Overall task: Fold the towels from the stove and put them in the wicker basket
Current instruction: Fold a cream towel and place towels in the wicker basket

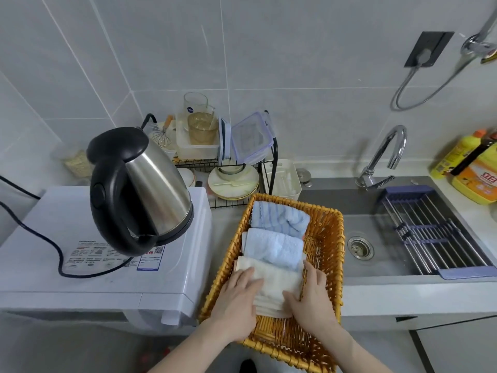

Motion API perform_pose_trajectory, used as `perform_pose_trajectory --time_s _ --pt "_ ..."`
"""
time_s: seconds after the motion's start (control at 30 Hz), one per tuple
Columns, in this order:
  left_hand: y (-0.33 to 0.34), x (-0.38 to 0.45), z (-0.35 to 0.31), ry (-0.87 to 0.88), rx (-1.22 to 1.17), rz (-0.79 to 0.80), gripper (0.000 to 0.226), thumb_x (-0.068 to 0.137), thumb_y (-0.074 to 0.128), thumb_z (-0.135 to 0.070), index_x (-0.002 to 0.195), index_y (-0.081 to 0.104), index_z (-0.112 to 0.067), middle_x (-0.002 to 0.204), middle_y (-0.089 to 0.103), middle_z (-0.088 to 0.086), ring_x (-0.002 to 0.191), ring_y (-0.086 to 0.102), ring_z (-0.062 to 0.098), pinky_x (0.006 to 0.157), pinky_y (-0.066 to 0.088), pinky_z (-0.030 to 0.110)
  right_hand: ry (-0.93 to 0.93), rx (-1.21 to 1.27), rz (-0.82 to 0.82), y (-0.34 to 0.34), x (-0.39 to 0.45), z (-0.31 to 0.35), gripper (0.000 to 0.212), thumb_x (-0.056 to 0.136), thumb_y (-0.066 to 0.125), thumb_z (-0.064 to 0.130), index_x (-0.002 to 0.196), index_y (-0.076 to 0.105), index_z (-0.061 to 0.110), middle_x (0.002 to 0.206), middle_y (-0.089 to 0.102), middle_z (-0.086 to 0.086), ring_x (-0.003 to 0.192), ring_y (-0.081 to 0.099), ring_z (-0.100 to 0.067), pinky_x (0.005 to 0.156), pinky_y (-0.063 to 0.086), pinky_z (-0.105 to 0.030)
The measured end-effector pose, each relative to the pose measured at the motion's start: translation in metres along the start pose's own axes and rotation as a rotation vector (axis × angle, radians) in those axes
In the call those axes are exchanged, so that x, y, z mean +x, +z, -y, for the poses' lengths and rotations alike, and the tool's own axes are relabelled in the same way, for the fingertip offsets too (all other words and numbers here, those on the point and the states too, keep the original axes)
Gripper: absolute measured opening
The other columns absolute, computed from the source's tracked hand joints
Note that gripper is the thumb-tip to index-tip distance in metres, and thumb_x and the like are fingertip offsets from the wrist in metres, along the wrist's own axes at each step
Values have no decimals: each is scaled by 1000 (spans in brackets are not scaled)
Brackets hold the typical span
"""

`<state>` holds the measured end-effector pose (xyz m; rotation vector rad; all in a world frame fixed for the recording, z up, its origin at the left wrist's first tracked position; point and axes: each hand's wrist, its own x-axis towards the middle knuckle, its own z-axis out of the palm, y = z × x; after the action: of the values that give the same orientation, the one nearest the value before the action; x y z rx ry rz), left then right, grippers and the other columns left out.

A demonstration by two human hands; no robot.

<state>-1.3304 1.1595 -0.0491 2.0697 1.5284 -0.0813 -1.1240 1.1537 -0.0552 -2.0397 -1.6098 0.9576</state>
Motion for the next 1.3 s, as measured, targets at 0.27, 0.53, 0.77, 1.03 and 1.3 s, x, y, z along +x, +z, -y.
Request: perform_pose_trajectory --time_s 0.27,0.53,0.77,1.03,1.3 --pt "-3 10 1 11 -14 30 70 97 42 -7 160 22 -31 170 -3 -8 157 -4 18 128 11 36 -308 -276 50 18 -8 -7 41 93 57 22 133 55 34 124 37 16 111 40 -10 105 40 -26" --pt "-2 19 -1 -26 -46 35 75 88 49 1 153 28 -28 167 -2 -7 156 -2 17 127 16 35 -243 -306 118 28 2 -6 50 96 43 19 145 50 28 143 39 6 126 38 -19 116 33 -29" --pt "-21 7 -2 10 -22 63 68 91 45 -5 154 32 -28 168 10 -5 155 10 17 124 24 36 -209 -264 113 13 -7 -9 54 90 55 25 144 50 32 141 38 14 129 36 -14 117 32 -26" --pt "-30 -14 -6 28 -64 4 61 95 43 -11 152 36 -31 163 20 -11 149 22 14 120 29 31 -204 -209 108 -1 -22 -6 54 92 56 26 143 47 38 152 32 16 140 32 -13 117 27 -23" --pt "-54 -23 -38 84 -96 -97 53 100 45 -15 147 39 -38 160 21 -20 148 22 5 121 26 25 -199 -83 -7 -50 -53 -11 55 90 63 30 142 50 36 152 33 19 142 35 -7 116 29 -20"
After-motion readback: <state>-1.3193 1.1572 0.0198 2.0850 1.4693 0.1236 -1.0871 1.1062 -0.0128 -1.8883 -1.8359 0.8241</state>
